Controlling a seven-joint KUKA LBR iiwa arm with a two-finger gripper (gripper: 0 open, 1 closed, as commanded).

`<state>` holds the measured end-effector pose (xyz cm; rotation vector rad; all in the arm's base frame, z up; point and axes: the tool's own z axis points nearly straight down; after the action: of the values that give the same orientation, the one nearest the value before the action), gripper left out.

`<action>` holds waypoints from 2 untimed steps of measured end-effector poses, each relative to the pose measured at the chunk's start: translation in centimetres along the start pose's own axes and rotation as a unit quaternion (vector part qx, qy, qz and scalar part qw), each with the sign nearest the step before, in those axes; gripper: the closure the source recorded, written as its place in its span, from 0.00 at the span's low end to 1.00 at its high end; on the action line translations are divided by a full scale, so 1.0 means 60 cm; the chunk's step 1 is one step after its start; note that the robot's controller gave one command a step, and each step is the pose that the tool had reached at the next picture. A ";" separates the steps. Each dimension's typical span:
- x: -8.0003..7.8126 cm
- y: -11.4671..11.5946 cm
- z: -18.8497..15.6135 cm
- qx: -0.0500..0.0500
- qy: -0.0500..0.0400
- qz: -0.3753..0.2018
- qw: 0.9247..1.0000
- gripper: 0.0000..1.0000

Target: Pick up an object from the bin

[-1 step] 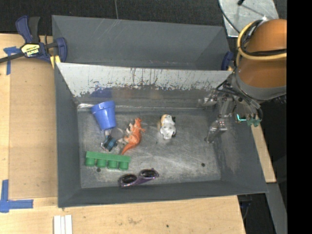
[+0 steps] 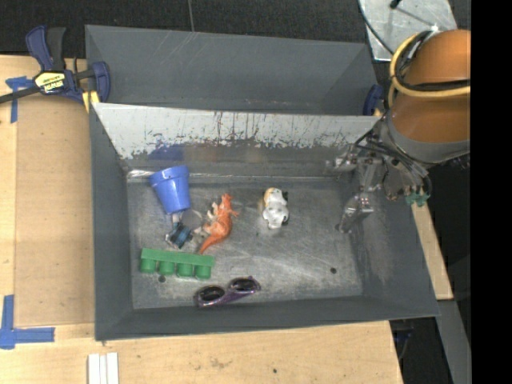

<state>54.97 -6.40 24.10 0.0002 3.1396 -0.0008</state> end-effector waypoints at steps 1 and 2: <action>-0.021 0.032 0.090 0.000 -0.003 -0.052 0.999 0.00; -0.075 0.123 0.130 0.000 -0.001 -0.163 0.987 0.00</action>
Offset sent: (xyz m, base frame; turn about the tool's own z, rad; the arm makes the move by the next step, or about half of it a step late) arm 0.0476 0.0792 -0.0810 -0.3308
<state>59.48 0.99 16.29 -0.5102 3.0950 -0.0008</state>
